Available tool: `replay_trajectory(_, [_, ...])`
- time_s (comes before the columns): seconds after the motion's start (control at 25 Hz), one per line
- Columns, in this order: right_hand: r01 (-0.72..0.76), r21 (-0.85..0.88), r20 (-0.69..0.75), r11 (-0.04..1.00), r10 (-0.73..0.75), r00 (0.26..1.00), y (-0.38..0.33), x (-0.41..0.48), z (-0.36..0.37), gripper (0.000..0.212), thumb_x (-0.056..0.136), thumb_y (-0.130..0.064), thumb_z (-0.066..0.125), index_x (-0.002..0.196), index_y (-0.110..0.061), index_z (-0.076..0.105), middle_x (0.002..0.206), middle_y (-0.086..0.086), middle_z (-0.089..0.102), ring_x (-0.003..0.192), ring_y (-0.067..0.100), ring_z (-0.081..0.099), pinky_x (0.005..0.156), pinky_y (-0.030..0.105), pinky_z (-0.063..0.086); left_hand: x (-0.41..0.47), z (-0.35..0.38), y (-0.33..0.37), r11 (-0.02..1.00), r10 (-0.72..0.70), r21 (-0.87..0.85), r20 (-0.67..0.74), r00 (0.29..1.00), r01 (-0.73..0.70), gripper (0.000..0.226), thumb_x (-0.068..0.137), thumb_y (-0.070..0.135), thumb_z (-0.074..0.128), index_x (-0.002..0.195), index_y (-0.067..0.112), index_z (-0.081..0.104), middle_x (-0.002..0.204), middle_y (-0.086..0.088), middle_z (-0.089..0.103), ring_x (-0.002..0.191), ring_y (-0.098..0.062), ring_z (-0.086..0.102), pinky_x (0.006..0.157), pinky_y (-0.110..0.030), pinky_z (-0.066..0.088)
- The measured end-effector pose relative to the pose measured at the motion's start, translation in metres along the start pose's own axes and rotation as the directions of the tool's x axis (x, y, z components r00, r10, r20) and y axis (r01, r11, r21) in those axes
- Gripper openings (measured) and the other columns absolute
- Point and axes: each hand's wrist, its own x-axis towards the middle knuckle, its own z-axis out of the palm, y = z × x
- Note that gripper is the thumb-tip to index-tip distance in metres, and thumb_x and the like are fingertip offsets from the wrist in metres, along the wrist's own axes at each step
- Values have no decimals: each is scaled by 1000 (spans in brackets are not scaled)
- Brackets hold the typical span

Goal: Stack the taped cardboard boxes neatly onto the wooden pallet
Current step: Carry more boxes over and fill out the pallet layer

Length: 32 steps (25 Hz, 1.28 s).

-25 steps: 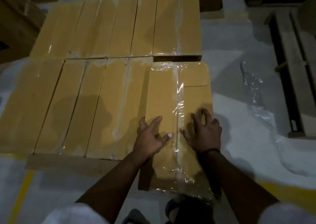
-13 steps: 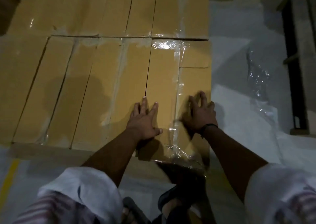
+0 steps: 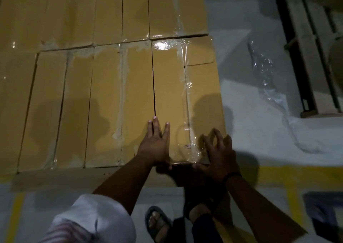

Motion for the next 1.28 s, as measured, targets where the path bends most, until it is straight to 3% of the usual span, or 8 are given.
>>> replay_trajectory(0.12, [-6, -18, 2, 1000, 6, 1000, -2, -4, 8, 114, 62, -82, 64, 156, -39, 15, 168, 8, -2, 145, 52, 4, 106, 61, 42, 0, 4, -3, 1000, 19, 6, -20, 1000, -19, 163, 57, 63, 90, 155, 18, -31, 149, -26, -48, 142, -48, -37, 123, -55, 6])
replay_trajectory(0.36, [1, -29, -52, 1000, -2, 999, -9, 3, 4, 110, 59, -67, 82, 153, -35, 33, 166, 11, 15, 136, 57, 23, 92, 60, 52, -1, 12, -15, 996, 84, -11, -104, 991, -85, 155, 64, 59, 88, 157, 17, -28, 152, -24, -46, 145, -46, -34, 126, -53, 10])
replay_trajectory(0.6, [-1, -82, 40, 997, 4, 999, -12, 9, -7, 111, 69, -70, 73, 157, -41, 12, 167, 6, -10, 143, 53, 8, 103, 55, 47, -1, 8, -13, 996, 77, -46, -118, 990, -83, 151, 66, 53, 90, 158, 18, -25, 155, -21, -44, 147, -45, -31, 123, -52, 16])
replay_trajectory(0.84, [-2, -107, 56, 994, 8, 998, -14, 9, -12, 110, 71, -70, 72, 156, -42, 10, 167, 5, -12, 142, 52, 11, 104, 53, 47, -2, 4, -9, 997, 50, -52, -113, 992, -56, 150, 66, 49, 92, 160, 16, -20, 158, -22, -39, 150, -46, -26, 122, -54, 27])
replay_trajectory(1.0, [-8, -75, 52, 997, 12, 999, -16, 8, -12, 111, 69, -70, 73, 156, -42, 10, 167, 3, -12, 143, 52, 7, 104, 54, 46, -3, 2, -11, 998, 52, -36, -96, 994, -55, 151, 66, 56, 89, 159, 18, -24, 158, -20, -40, 149, -44, -27, 122, -54, 26])
replay_trajectory(1.12, [-61, 210, -71, 976, 77, 994, -12, 8, -10, 115, 66, -69, 76, 158, -33, 17, 167, 7, -4, 144, 46, 21, 104, 55, 47, -2, 3, -10, 999, 53, -4, -89, 995, -54, 151, 67, 61, 86, 158, 16, -26, 156, -22, -41, 149, -45, -27, 122, -54, 24])
replay_trajectory(1.2, [-189, 519, -85, 834, 271, 959, -11, 14, -16, 112, 70, -58, 82, 157, -25, 21, 166, 6, 5, 141, 38, 35, 108, 49, 46, -2, 5, -9, 999, 49, 8, -99, 994, -48, 152, 67, 62, 86, 157, 16, -27, 155, -22, -43, 148, -45, -29, 122, -53, 20])
replay_trajectory(1.28, [-272, 580, -41, 767, 362, 931, -16, 21, -22, 96, 73, -55, 80, 150, -24, 31, 155, 6, 27, 130, 35, 49, 102, 42, 49, 0, 8, -10, 999, 46, 10, -105, 993, -46, 153, 65, 63, 86, 157, 16, -27, 155, -22, -44, 148, -45, -30, 123, -52, 18])
